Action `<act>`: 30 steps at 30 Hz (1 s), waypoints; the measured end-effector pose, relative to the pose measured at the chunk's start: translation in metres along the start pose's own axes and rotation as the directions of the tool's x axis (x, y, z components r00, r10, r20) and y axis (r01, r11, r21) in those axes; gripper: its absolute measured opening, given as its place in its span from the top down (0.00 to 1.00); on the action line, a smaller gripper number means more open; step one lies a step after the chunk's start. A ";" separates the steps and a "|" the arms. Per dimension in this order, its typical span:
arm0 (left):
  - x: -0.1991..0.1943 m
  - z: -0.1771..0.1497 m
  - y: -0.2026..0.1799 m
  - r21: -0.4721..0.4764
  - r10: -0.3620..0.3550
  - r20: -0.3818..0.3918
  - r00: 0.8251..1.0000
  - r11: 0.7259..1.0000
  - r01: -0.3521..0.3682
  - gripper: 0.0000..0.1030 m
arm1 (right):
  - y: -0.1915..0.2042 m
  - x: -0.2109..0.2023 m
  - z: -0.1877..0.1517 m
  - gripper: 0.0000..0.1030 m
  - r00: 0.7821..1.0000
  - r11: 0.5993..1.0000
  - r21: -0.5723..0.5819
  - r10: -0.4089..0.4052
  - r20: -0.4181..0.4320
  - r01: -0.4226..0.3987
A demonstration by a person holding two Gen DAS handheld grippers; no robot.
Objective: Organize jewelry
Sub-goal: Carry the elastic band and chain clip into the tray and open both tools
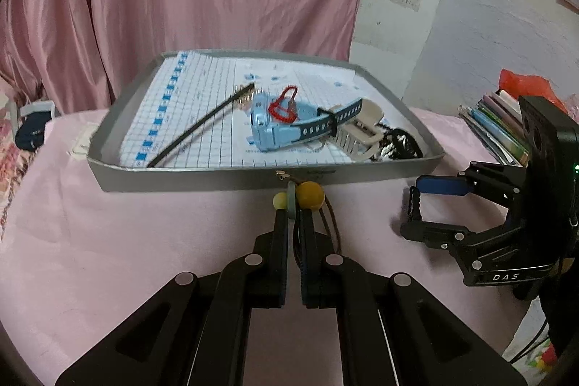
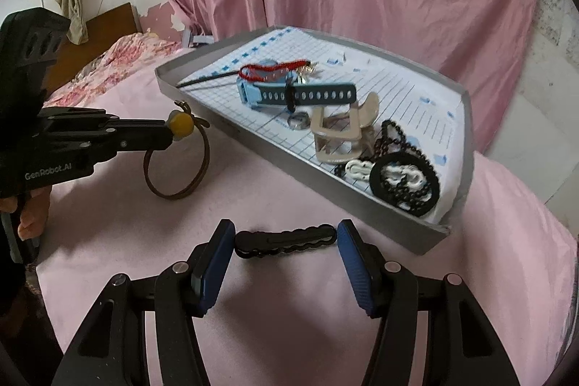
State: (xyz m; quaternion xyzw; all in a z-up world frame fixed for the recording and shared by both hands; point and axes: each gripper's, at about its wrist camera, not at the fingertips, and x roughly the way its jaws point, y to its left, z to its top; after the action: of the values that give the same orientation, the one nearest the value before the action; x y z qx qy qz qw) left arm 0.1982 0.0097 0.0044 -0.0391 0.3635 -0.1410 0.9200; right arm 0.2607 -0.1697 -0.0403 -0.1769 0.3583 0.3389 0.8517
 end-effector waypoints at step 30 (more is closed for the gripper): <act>0.025 0.073 0.074 -0.253 0.056 0.162 0.985 0.967 -0.014 0.96 | -0.029 0.027 0.081 0.45 0.973 0.990 0.130 -0.088 0.215 0.061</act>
State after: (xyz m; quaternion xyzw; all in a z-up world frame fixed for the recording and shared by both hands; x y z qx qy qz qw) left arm 0.2824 0.0715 0.0287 -0.1604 0.3002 -0.0737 0.9374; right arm 0.3348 -0.1336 -0.0035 -0.0992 0.2750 0.3016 0.9075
